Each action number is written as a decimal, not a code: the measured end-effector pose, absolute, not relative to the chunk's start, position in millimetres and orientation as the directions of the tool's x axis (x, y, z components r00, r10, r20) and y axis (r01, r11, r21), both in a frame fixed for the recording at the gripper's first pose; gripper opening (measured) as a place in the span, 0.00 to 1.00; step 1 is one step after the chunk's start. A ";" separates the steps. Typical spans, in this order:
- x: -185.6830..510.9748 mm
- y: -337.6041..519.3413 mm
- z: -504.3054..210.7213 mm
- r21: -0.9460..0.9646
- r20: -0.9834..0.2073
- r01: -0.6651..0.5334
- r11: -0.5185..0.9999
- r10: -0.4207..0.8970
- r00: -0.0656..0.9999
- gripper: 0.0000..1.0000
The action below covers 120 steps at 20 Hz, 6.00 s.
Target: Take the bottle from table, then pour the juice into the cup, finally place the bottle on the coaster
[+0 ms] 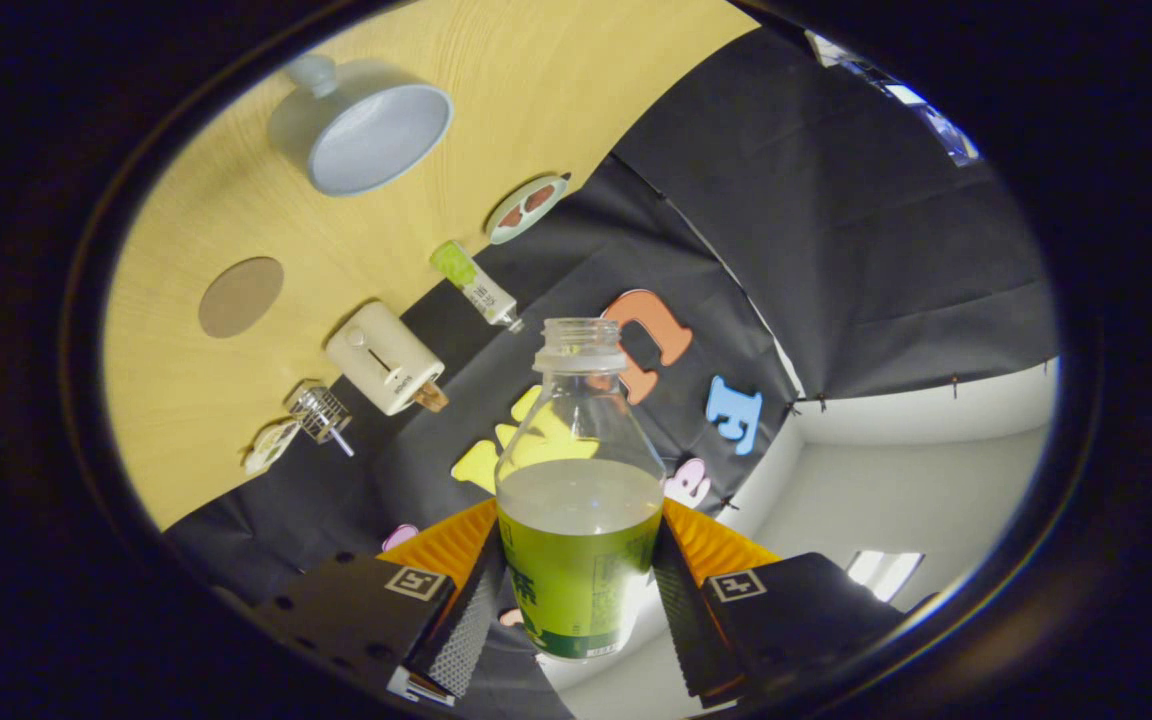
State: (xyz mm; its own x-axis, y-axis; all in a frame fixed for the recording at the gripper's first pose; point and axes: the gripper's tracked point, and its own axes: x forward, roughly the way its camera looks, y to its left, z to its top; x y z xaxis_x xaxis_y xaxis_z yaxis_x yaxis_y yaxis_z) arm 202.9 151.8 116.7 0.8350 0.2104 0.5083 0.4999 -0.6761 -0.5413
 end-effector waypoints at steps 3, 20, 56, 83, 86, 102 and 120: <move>202.8 156.9 116.6 -0.520 0.515 0.512 -0.683 0.227 0.826 0.80; 201.8 155.2 107.9 -0.537 0.539 0.560 -0.631 0.254 0.803 0.81; 328.4 51.1 0.5 -0.005 -0.007 0.168 0.986 -0.168 0.986 0.78; 359.3 61.5 -54.4 0.055 0.005 0.147 0.988 -0.147 0.989 1.00; 334.6 60.9 -40.1 0.065 0.024 0.138 0.988 -0.139 0.990 1.00; 134.3 55.4 45.5 -0.016 0.163 0.136 0.991 -0.132 0.978 1.00; 47.7 25.2 -26.5 -0.005 -0.030 0.094 0.996 -0.095 0.995 1.00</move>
